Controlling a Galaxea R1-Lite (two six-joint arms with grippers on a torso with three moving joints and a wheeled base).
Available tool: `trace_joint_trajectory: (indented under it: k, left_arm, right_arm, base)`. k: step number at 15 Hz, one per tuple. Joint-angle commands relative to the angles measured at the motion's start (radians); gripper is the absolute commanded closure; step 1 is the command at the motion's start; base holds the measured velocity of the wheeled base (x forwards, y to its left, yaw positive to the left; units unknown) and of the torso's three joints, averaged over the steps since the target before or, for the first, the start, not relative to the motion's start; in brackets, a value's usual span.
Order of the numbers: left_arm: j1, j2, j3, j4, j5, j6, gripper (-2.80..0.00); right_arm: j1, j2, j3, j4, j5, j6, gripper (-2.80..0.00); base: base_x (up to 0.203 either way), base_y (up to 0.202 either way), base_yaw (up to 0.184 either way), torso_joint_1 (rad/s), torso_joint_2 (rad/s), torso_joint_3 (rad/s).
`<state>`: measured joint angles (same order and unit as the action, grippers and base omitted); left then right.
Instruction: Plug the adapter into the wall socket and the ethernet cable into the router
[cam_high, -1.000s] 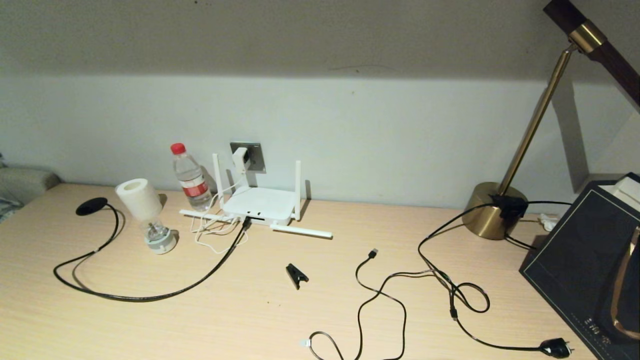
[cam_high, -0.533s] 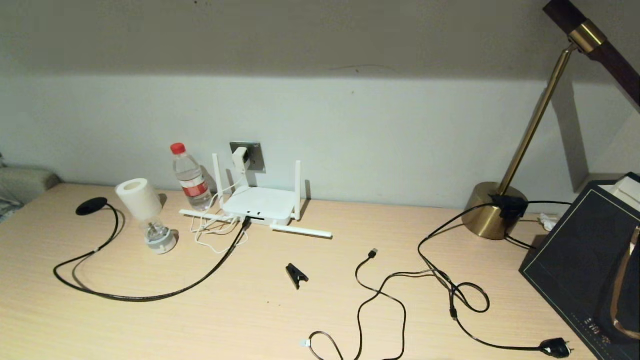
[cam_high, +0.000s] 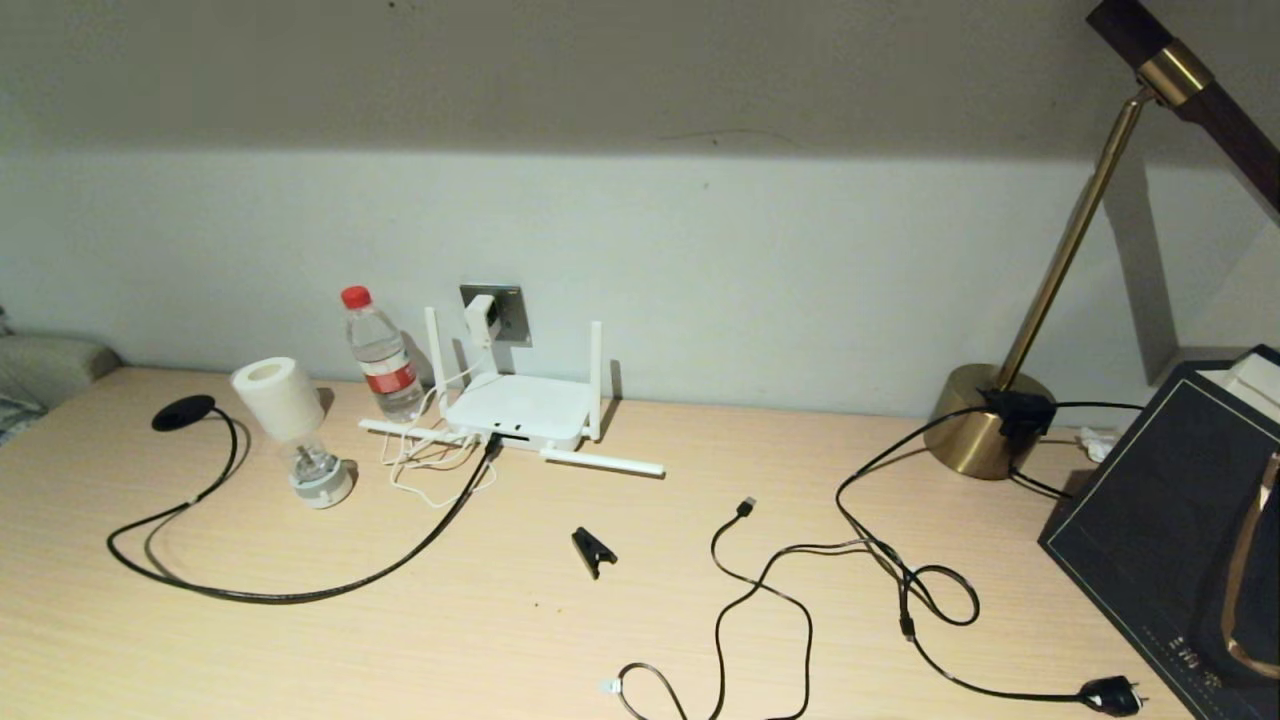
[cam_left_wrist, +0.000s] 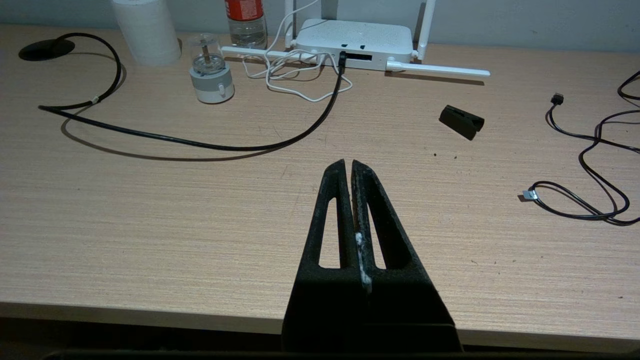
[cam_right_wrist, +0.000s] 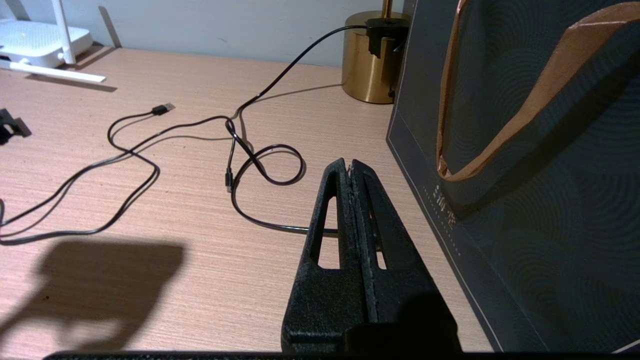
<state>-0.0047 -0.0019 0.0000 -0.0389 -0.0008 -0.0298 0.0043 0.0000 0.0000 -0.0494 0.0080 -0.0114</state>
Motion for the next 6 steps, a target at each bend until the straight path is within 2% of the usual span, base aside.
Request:
trace_joint_trajectory:
  k: [1, 6]
  left_arm:
    - [0.0, 0.0, 0.014, -0.001, 0.001, -0.001, 0.0]
    - [0.0, 0.0, 0.014, -0.003, 0.001, -0.001, 0.0]
  right_arm:
    - [0.0, 0.002, 0.018, -0.003, 0.0, 0.002, 0.0]
    - [0.0, 0.002, 0.018, -0.004, 0.0, 0.004, 0.0]
  base:
    - [0.0, 0.0, 0.0, 0.0, 0.0, 0.0]
    - [0.0, 0.0, 0.0, 0.0, 0.0, 0.0]
